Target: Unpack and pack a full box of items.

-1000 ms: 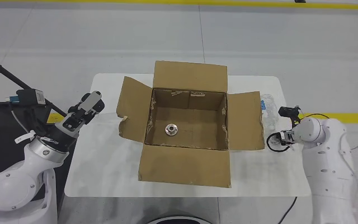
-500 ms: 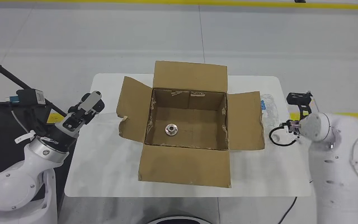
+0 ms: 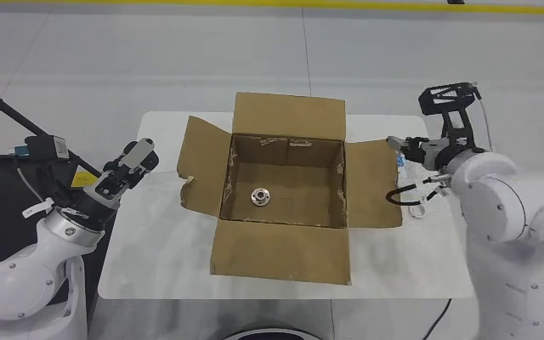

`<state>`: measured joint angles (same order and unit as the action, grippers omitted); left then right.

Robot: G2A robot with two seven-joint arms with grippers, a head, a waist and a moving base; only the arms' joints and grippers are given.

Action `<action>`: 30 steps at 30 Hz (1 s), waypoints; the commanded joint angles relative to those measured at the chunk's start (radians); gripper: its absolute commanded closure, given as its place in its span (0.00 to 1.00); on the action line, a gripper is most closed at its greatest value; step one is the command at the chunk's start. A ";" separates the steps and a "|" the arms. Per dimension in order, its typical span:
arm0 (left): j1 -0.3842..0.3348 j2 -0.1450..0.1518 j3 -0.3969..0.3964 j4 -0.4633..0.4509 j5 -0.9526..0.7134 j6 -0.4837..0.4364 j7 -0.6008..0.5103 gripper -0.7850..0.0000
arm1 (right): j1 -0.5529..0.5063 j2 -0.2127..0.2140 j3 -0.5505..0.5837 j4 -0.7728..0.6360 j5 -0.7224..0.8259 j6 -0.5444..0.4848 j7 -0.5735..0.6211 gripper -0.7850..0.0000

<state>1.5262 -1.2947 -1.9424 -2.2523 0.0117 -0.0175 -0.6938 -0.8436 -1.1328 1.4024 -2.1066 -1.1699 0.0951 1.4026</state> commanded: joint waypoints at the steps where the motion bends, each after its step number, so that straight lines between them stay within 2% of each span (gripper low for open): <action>1: 0.007 0.002 0.000 0.005 0.000 -0.001 0.014 0.00 | 0.036 -0.005 -0.058 0.010 0.024 -0.023 -0.008 0.06; 9: 0.019 0.009 -0.019 0.016 -0.002 0.012 0.057 0.00 | 0.196 -0.045 -0.335 0.136 0.164 -0.125 -0.069 0.09; 19: 0.022 0.011 -0.025 0.014 -0.004 0.015 0.065 0.00 | 0.340 -0.111 -0.613 0.399 0.323 -0.273 -0.127 0.17; 22: 0.022 0.011 -0.025 0.014 -0.004 0.015 0.065 0.00 | 0.377 -0.137 -0.683 0.492 0.350 -0.292 -0.154 0.24; 23: 0.022 0.011 -0.025 0.014 -0.004 0.015 0.065 0.00 | 0.387 -0.146 -0.705 0.523 0.359 -0.293 -0.167 0.29; 29: 0.022 0.011 -0.025 0.014 -0.004 0.015 0.065 0.00 | 0.440 -0.200 -0.807 0.685 0.426 -0.325 -0.223 0.38; 30: 0.022 0.011 -0.025 0.014 -0.004 0.015 0.065 0.00 | 0.446 -0.208 -0.821 0.707 0.436 -0.335 -0.227 0.43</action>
<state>1.5478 -1.2838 -1.9669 -2.2382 0.0073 -0.0027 -0.6289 -0.4027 -1.3345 0.5929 -1.4212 -0.7441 -0.2311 1.1790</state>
